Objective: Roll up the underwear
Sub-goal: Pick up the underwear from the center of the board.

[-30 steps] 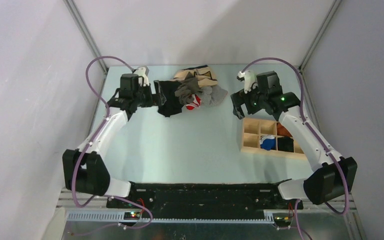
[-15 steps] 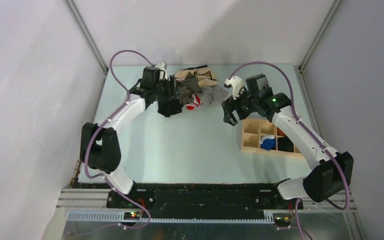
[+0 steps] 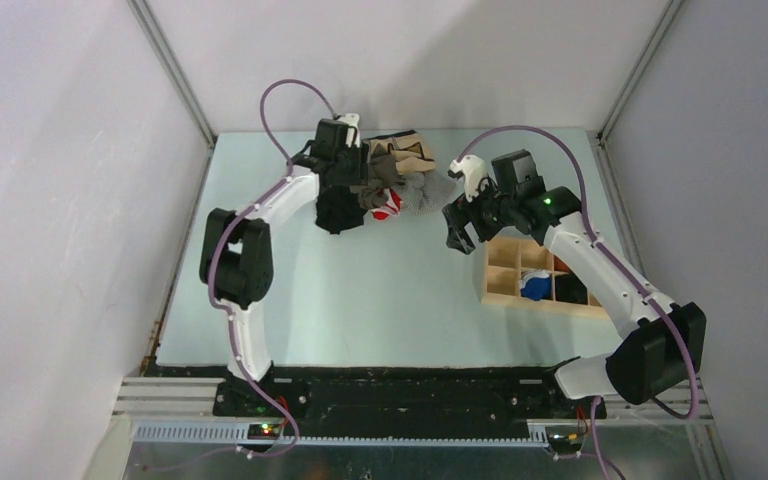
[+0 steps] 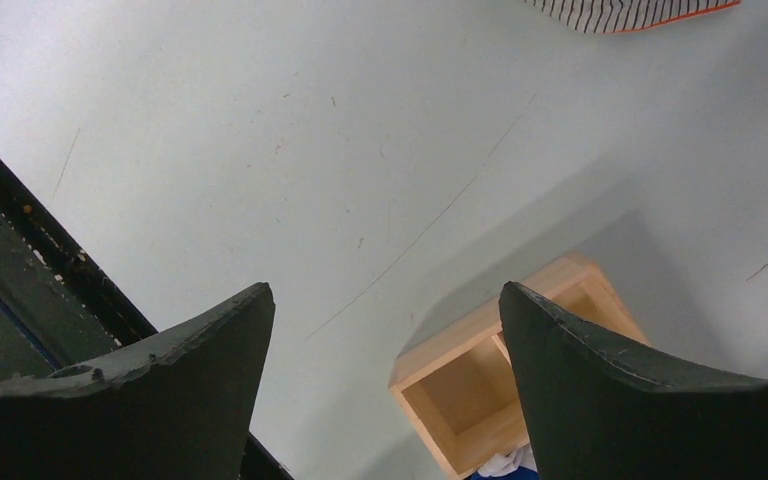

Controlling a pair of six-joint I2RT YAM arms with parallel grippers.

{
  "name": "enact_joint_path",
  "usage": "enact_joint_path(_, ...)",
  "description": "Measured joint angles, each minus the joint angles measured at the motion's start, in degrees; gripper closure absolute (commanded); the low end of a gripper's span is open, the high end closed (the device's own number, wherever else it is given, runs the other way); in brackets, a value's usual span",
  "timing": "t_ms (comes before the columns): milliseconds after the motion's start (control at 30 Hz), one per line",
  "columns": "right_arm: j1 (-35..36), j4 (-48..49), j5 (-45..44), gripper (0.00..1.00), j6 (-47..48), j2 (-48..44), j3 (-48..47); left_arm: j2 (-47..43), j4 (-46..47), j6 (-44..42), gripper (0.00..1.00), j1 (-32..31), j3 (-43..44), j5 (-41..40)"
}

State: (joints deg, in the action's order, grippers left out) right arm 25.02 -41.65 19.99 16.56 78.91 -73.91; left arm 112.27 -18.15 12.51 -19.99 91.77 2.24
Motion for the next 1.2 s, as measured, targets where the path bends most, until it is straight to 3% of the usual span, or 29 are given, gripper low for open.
enact_joint_path(300,0.0,0.0,0.0,0.11,0.0,0.0,0.0,4.0,-0.1,-4.1,0.41,-0.6,0.7,-0.9)
enact_joint_path(367,0.0,0.1,0.0,0.11,0.0,0.0,0.0,4.8,-0.4,-5.0,0.47,-0.7,1.5,-1.0)
enact_joint_path(433,0.0,0.1,0.0,0.11,0.0,0.0,0.0,5.6,-0.4,-5.7,0.60,-0.9,2.6,-1.1)
enact_joint_path(500,0.0,0.1,0.0,0.11,0.0,0.0,0.0,6.3,-0.5,-7.1,0.78,-0.9,4.2,-1.2)
enact_joint_path(533,0.1,0.1,0.0,0.11,0.0,0.0,0.0,6.6,-0.6,-7.5,0.94,-0.9,4.9,-1.2)
enact_joint_path(600,0.2,0.2,0.0,0.11,0.0,0.1,0.0,6.7,-1.4,-8.6,0.99,-1.0,6.6,-1.4)
enact_joint_path(833,0.2,0.2,-0.3,0.11,0.0,0.2,0.0,3.0,-3.8,-11.3,1.00,-1.0,10.7,0.7)
enact_joint_path(867,0.2,0.3,-0.3,0.11,0.0,0.3,0.0,1.6,-4.2,-11.8,0.98,-1.0,10.7,1.3)
enact_joint_path(933,0.2,0.4,-0.4,0.11,-0.2,0.6,0.0,-2.0,-4.5,-13.1,0.76,-1.1,10.6,2.6)
enact_joint_path(967,0.2,0.4,-0.4,0.11,-0.3,0.8,0.0,-3.8,-4.4,-13.8,0.56,-1.1,10.6,3.2)
enact_joint_path(1033,0.2,0.5,-0.4,0.11,-0.7,1.3,0.1,-6.9,-4.6,-15.4,0.35,-1.1,10.8,4.5)
enact_joint_path(1100,0.2,0.7,-0.4,0.11,-1.2,1.8,0.1,-7.2,-6.5,-15.7,0.27,-1.1,13.4,5.1)
enact_joint_path(1200,0.3,0.8,-0.4,0.11,-1.6,2.3,0.1,-3.7,-7.0,-15.8,0.32,-1.4,16.0,5.0)
